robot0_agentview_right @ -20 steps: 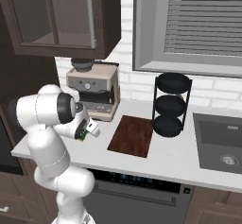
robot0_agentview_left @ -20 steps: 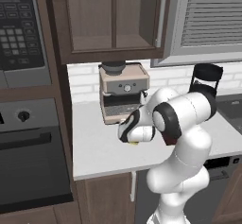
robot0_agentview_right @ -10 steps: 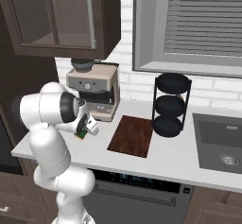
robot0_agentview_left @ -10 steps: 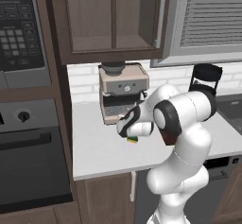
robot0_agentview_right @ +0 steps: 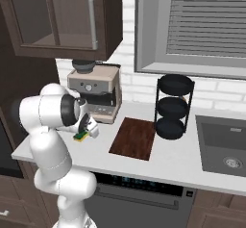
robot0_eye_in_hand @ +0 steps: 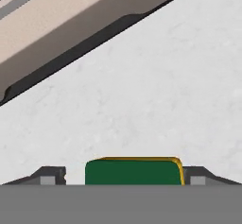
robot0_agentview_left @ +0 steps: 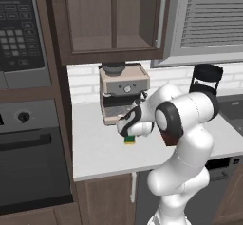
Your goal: Pick up the sponge from the counter and clean the cutting board by briefly scrubbing or pressing down on the cutting board. Once finished, release the sponge.
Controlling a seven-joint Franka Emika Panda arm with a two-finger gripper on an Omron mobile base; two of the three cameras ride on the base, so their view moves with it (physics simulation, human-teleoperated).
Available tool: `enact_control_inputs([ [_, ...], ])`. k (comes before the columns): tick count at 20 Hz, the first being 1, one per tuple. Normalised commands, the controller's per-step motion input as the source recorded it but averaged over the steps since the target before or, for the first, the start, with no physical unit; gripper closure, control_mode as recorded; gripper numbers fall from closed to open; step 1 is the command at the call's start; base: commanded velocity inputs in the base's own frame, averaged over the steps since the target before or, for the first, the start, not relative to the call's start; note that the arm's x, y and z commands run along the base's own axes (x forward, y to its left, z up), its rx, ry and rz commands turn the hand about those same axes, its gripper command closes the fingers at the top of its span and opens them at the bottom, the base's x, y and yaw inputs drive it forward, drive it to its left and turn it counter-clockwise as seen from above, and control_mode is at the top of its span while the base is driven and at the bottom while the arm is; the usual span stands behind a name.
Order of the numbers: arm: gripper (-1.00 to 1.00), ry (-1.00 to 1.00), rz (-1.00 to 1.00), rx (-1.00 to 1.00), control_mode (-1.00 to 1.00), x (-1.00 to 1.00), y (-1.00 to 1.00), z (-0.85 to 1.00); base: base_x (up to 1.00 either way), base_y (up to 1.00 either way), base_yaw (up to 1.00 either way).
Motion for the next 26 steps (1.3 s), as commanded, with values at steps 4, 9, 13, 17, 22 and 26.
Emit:
enact_control_inputs([
  [4,-1.0,-0.06,0.0,0.0,-1.0,-0.36,0.06,0.21,0.0,0.0,0.0],
  [9,-1.0,-0.17,0.0,0.05,-1.0,-0.8,-0.1,0.95,0.0,0.0,0.0],
  [13,-1.0,-0.07,0.0,0.12,-1.0,-0.9,-0.36,1.0,0.0,0.0,0.0],
  [17,-1.0,-0.05,0.0,0.13,-1.0,-0.8,-0.38,1.0,0.0,0.0,0.0],
  [22,-1.0,-0.06,0.0,0.08,-1.0,-0.59,-0.22,1.0,0.0,0.0,0.0],
  [26,-1.0,-0.07,0.01,0.12,-1.0,-0.64,-0.33,1.0,0.0,0.0,0.0],
])
